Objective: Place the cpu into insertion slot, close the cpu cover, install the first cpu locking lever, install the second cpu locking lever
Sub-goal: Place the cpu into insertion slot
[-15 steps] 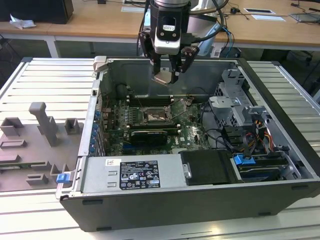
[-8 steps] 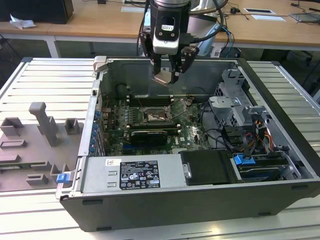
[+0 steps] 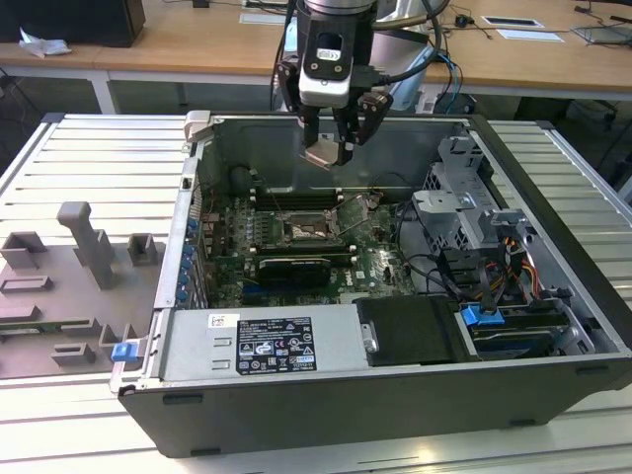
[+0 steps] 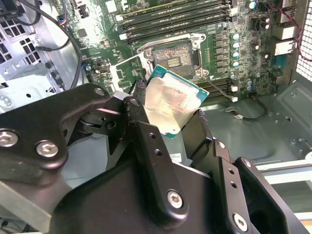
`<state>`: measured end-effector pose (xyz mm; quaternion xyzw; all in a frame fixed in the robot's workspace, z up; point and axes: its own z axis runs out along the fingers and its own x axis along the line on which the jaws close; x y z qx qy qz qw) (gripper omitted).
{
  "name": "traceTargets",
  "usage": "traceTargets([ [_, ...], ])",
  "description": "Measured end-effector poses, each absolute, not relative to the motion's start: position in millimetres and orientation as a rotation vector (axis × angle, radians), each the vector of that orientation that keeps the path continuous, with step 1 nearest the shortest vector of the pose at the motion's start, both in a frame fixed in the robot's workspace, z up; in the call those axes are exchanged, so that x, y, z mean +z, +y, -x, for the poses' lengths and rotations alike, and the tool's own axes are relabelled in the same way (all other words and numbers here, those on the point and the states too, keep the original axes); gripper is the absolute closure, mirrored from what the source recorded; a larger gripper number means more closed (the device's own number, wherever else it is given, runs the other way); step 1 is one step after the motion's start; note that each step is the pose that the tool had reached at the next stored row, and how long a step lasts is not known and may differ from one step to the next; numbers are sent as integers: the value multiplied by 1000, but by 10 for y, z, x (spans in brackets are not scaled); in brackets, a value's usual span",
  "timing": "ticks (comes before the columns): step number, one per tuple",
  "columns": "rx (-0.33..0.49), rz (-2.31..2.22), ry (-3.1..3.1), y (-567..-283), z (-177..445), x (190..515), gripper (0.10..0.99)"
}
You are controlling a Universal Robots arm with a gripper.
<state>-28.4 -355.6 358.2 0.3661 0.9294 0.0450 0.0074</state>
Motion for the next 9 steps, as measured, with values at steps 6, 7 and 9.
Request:
traceTargets([
  [6, 140, -1184, 2889, -3556, 284, 3582, 545],
  [7, 140, -1188, 2888, -3556, 284, 3582, 545],
  [9, 140, -1202, 2881, -3556, 284, 3582, 545],
])
